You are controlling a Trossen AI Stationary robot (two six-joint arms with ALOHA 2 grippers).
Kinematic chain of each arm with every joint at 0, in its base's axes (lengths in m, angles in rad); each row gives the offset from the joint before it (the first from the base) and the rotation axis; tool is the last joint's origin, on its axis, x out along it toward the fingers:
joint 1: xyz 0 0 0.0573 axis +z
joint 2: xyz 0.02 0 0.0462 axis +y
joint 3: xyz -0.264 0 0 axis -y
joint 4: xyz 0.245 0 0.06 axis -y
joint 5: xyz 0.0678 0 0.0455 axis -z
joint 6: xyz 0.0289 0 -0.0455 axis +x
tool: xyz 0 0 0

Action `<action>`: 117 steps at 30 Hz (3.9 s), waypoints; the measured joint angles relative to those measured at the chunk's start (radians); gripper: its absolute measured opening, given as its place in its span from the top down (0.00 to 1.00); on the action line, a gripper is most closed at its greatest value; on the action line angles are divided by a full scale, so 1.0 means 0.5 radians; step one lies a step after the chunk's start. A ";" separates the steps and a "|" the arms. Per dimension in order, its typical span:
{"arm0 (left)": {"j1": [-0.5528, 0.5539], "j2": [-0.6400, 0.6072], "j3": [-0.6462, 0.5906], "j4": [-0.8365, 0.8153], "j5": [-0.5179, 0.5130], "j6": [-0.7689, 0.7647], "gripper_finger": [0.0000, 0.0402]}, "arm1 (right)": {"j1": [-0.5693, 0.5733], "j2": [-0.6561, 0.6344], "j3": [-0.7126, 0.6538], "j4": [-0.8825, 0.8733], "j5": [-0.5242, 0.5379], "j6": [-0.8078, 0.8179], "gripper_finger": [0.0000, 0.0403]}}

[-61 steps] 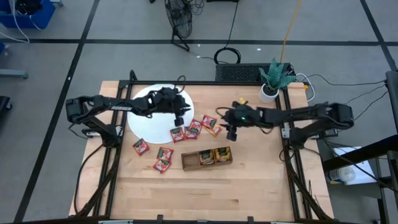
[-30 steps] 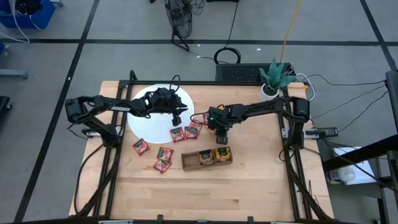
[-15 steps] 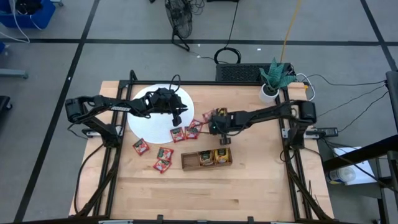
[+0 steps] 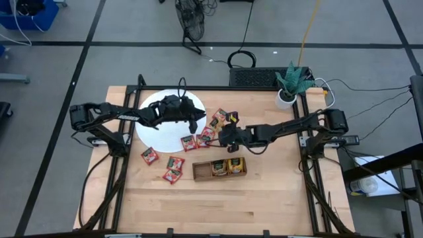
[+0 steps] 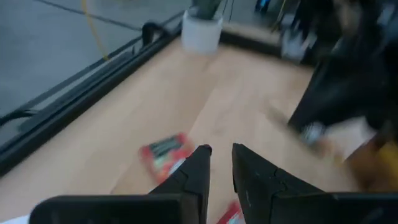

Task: Pick & Place Tea
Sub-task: Put the yellow tea bag into the right section of the wooden organizer

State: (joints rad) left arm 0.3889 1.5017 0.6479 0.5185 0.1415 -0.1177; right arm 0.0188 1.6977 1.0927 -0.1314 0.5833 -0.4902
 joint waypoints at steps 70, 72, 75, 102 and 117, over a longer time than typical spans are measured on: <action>-0.561 -0.297 0.001 -0.414 -0.458 0.980 1.00 | -0.013 -0.176 -0.153 0.636 -0.134 0.491 0.68; -0.582 -0.296 0.001 -0.415 -0.440 0.980 1.00 | -0.055 -0.173 -0.153 0.712 -0.405 0.533 0.67; -0.603 -0.296 0.001 -0.407 -0.436 0.980 1.00 | -0.133 -0.153 -0.152 0.872 -0.802 0.596 0.66; -0.624 -0.296 0.001 -0.412 -0.436 0.953 1.00 | -0.191 -0.141 -0.151 0.851 -1.178 0.648 0.75; -0.624 -0.363 0.000 -0.412 -0.451 0.853 0.93 | -0.004 -0.192 -0.155 0.694 -0.845 0.416 1.00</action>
State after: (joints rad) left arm 0.0768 1.3202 0.6481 0.3126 -0.0841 0.3089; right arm 0.0167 1.6017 1.0153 0.2158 0.1608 -0.2823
